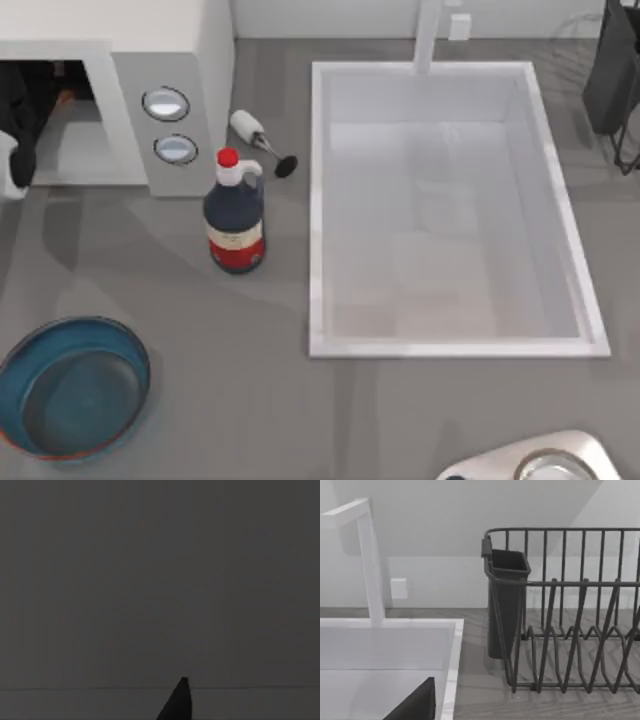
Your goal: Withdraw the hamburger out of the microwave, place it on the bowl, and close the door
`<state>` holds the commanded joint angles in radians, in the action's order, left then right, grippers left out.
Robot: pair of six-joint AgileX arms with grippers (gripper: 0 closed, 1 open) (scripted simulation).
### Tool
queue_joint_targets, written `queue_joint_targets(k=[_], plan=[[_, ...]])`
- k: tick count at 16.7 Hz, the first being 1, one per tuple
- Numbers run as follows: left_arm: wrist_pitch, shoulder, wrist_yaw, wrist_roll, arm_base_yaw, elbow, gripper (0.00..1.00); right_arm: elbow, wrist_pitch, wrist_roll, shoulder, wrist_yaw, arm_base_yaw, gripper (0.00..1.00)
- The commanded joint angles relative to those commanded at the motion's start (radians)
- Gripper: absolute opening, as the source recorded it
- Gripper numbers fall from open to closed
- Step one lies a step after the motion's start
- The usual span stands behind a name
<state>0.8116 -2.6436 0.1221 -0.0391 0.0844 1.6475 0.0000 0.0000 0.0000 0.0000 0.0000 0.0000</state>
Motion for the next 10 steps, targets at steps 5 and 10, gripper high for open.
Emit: queue_joint_targets(k=[5,10], plan=[[0.185,0.116,0.02,-0.006,0.022,-0.316,0.0,0.0,0.0,0.0,0.0,0.0,0.0,1.0],[0.416,0.258,0.046,-0.012,0.05,-0.721,0.0,0.0,0.0,0.0,0.0,0.0,0.0,1.0]])
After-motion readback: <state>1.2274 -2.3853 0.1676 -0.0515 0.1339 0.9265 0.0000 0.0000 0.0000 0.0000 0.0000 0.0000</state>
